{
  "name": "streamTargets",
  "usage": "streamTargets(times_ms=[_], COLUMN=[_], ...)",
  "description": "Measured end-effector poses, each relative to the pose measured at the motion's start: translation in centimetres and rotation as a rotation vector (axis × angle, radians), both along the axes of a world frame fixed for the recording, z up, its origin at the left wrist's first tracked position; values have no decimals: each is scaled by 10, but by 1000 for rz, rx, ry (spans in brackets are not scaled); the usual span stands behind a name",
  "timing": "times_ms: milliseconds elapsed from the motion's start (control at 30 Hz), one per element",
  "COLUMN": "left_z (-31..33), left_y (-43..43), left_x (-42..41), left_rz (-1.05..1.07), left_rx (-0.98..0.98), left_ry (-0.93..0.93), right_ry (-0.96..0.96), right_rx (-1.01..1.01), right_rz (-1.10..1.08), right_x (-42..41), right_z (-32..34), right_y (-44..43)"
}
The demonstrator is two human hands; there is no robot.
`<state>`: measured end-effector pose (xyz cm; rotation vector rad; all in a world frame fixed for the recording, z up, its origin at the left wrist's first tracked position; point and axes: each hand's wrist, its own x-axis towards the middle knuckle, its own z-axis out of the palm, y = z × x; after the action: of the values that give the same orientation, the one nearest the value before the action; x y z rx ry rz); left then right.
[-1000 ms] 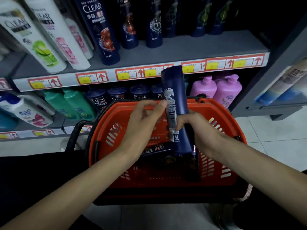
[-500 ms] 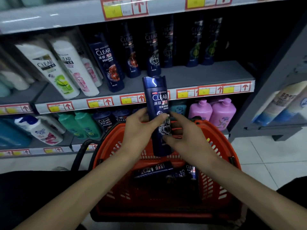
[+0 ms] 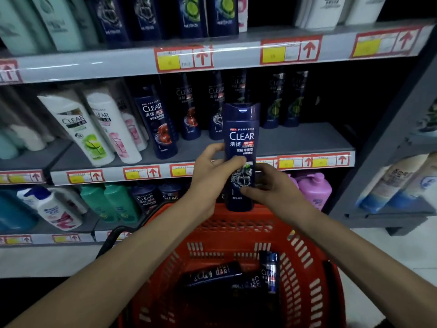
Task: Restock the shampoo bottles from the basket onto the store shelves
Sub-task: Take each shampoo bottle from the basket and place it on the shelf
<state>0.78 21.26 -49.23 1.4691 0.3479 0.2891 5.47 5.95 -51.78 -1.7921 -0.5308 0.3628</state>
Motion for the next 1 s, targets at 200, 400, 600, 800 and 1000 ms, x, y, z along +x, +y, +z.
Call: streamTargets(times_ms=[200, 400, 600, 800, 1000], left_z=[8, 10, -7, -20, -36], left_y=[2, 20, 45, 50, 53], left_x=[60, 103, 126, 151, 174], left_rz=[-15, 11, 46, 31, 23], left_rx=[-25, 372, 596, 561, 476], left_ry=[-34, -127, -23, 69, 121], right_ry=[-29, -106, -211, -255, -287], right_rx=[78, 144, 136, 93, 6], right_rz=[-75, -205, -294, -321, -332], right_x=[45, 89, 134, 177, 197], right_z=[4, 11, 8, 0, -16], right_y=[10, 38, 71, 94, 100])
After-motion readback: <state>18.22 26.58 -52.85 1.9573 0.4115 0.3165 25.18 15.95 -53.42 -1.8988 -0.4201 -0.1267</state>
